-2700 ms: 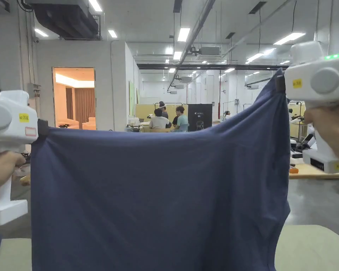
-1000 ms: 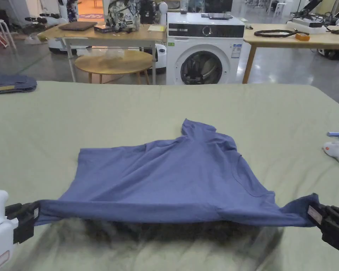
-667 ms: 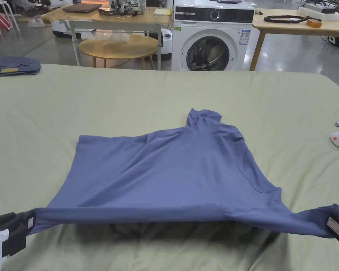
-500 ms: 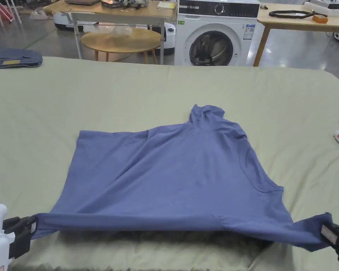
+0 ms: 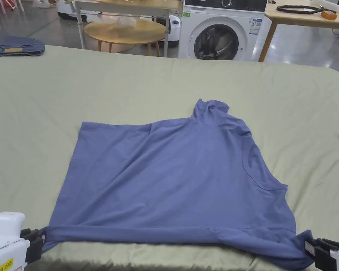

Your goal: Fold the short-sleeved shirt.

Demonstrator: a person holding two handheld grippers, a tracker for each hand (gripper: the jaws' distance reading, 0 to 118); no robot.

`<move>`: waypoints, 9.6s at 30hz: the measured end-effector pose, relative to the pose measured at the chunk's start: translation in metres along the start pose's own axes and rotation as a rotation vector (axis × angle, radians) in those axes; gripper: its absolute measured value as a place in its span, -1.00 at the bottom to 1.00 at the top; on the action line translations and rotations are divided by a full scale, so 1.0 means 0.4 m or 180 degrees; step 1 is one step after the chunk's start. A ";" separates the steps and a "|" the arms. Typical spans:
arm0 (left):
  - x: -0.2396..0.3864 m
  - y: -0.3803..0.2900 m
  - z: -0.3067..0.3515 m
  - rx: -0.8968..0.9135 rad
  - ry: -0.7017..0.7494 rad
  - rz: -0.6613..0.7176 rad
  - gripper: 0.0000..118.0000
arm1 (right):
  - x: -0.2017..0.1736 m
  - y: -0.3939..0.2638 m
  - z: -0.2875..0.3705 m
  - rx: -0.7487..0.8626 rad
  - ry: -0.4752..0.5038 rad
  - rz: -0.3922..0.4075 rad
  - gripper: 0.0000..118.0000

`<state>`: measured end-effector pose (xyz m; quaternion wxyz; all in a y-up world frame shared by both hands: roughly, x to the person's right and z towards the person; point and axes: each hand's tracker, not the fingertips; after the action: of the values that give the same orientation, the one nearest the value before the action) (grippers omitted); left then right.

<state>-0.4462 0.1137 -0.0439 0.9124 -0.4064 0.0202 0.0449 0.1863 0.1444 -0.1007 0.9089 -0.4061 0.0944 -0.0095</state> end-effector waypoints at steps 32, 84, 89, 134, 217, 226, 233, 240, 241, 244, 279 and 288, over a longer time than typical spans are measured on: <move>0.287 0.368 0.114 0.1464 0.0140 -0.0217 -1.00 | -0.244 0.311 0.118 0.1576 -0.0387 0.0080 -0.92; 0.020 -0.073 0.073 0.0493 0.0320 -0.0768 0.29 | -0.116 0.024 0.102 0.0533 0.0150 0.0177 -0.99; 0.021 -0.072 0.037 0.0325 0.0155 -0.0735 -1.00 | -0.115 0.015 0.106 0.0500 0.0161 0.0099 -0.99; 0.052 0.501 -0.270 0.0118 0.0208 -0.0660 -1.00 | -0.102 0.641 -0.429 -0.0240 -0.0164 0.0791 -0.99; 0.013 0.143 -0.127 0.0485 0.0307 -0.0857 0.58 | -0.022 0.243 -0.257 0.0328 0.0017 0.0102 -0.93; 0.034 0.146 -0.207 0.0195 -0.0183 -0.0900 -0.27 | -0.025 0.236 -0.249 0.0260 0.0061 -0.0041 -0.93; -0.016 0.165 -0.199 0.0351 -0.0270 -0.0514 -0.95 | 0.001 0.241 -0.251 0.0292 0.0103 -0.0069 -0.93; -0.001 0.184 -0.154 0.0436 -0.0319 -0.0524 -0.95 | -0.006 0.246 -0.207 0.0361 0.0178 -0.0030 -0.95; -0.001 0.185 -0.144 0.0497 -0.0264 -0.0494 -0.95 | -0.006 0.247 -0.198 0.0374 0.0186 -0.0027 -0.95; -0.013 0.190 -0.125 0.0529 -0.0250 -0.0494 -0.95 | -0.001 0.247 -0.175 0.0407 0.0224 -0.0040 -0.96; -0.005 0.029 0.001 0.0141 -0.0225 -0.0348 -0.94 | 0.030 0.002 -0.038 -0.0137 0.0293 0.0007 -0.95; -0.023 0.072 0.068 0.0197 -0.0155 0.0197 0.19 | 0.017 0.043 0.011 0.0173 0.0148 0.0054 1.00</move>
<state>-0.4581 0.1525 -0.0462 0.9229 -0.3760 0.0120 0.0823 0.1928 0.1587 -0.1117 0.9172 -0.3802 0.1188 -0.0138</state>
